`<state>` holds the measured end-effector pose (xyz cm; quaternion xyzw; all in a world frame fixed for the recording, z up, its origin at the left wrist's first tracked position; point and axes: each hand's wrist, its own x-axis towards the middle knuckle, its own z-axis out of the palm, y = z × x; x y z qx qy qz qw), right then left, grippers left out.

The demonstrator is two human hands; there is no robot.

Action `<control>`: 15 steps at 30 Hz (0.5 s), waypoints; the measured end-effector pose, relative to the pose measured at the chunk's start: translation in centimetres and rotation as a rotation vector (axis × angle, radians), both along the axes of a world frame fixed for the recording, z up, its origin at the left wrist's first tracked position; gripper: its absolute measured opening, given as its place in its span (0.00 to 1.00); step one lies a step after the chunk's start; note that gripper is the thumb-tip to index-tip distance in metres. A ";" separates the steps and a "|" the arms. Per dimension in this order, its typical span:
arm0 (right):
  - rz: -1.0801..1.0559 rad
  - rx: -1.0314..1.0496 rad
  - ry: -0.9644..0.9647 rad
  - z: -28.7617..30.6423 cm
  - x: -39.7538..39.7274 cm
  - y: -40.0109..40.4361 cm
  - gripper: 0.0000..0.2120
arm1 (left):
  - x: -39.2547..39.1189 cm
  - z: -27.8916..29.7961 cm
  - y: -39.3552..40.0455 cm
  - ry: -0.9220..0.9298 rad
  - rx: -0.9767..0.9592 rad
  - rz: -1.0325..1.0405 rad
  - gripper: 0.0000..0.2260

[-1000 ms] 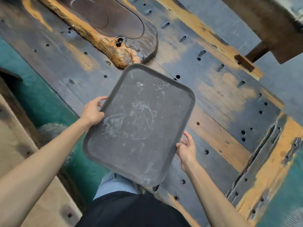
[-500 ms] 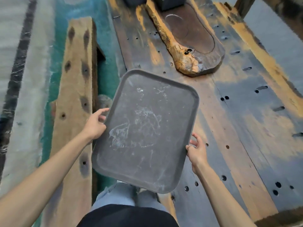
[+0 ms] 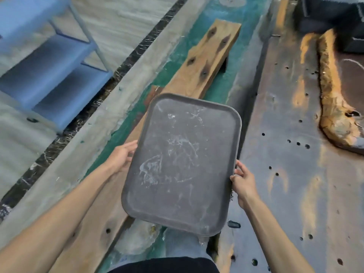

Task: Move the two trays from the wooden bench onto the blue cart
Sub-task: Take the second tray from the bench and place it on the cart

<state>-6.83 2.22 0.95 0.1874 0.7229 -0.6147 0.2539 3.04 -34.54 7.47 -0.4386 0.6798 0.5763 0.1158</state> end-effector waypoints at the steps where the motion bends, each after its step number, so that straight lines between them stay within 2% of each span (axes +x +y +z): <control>1: 0.056 -0.014 0.007 0.4 0.5 -1.4 0.34 | 2.0 0.0 -0.8 -0.005 0.034 0.058 0.15; 4: 0.180 -0.031 -0.007 1.3 2.8 -5.2 0.30 | 8.6 -0.5 -3.2 -0.003 0.071 0.217 0.17; 7: 0.261 -0.068 -0.108 2.5 5.5 -8.5 0.10 | 15.4 -1.2 -5.1 0.021 0.109 0.346 0.22; 12: 0.334 -0.086 -0.307 3.4 11.3 -14.1 0.22 | 28.1 -1.7 -6.9 0.048 0.162 0.529 0.31; 15: 0.434 -0.026 -0.326 3.9 16.2 -17.2 0.28 | 36.5 -2.0 -6.8 0.078 0.172 0.656 0.34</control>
